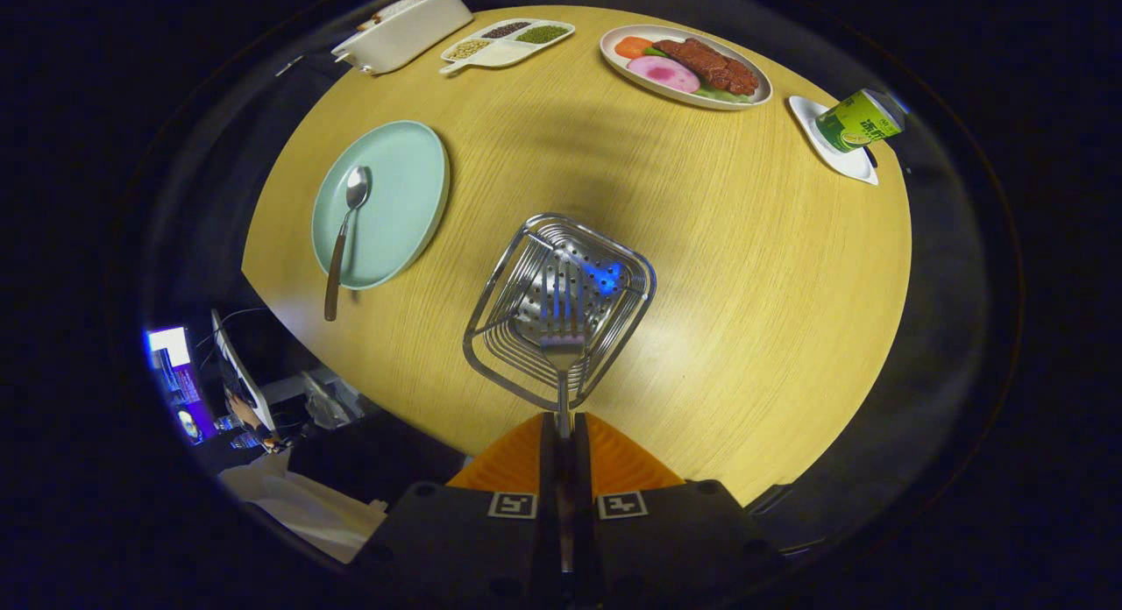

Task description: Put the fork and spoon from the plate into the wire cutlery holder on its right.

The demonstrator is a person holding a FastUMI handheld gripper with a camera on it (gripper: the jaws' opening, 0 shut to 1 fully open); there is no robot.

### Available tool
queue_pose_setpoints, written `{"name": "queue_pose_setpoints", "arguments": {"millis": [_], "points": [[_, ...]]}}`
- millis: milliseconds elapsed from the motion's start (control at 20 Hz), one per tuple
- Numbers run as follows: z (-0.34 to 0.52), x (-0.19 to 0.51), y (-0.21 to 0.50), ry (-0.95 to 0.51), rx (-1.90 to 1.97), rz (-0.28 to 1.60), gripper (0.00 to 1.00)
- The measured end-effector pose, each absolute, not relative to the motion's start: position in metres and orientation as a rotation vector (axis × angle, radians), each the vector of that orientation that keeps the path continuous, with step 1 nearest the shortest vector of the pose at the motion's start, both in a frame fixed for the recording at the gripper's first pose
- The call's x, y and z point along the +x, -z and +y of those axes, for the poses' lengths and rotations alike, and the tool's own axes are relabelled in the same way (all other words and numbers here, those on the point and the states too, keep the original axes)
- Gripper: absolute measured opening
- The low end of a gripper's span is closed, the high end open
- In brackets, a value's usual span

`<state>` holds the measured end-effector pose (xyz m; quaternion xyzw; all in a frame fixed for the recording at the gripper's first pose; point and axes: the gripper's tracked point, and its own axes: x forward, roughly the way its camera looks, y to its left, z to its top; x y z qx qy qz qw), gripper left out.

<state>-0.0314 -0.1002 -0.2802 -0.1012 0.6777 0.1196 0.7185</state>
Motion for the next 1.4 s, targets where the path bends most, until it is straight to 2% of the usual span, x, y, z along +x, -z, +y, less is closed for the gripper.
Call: {"name": "queue_pose_setpoints", "arguments": {"millis": [200,250,300,450,500,650,1000,1200,1400], "points": [[-0.103,-0.029,0.277,-0.248,-0.228,1.479,0.24],[-0.103,-0.024,0.273,-0.242,-0.214,1.446,0.35],[-0.101,-0.019,0.268,-0.234,-0.19,1.414,0.4],[-0.098,0.001,0.245,-0.196,-0.126,1.288,0.86],[-0.095,0.006,0.236,-0.189,-0.114,1.241,0.95],[-0.087,0.02,0.205,-0.177,-0.099,1.09,1.0],[-0.03,0.029,0.149,-0.206,-0.056,0.824,1.0],[0.014,0.031,0.148,-0.235,-0.058,0.757,1.0],[0.073,0.026,0.174,-0.271,-0.017,0.782,1.0]]}}
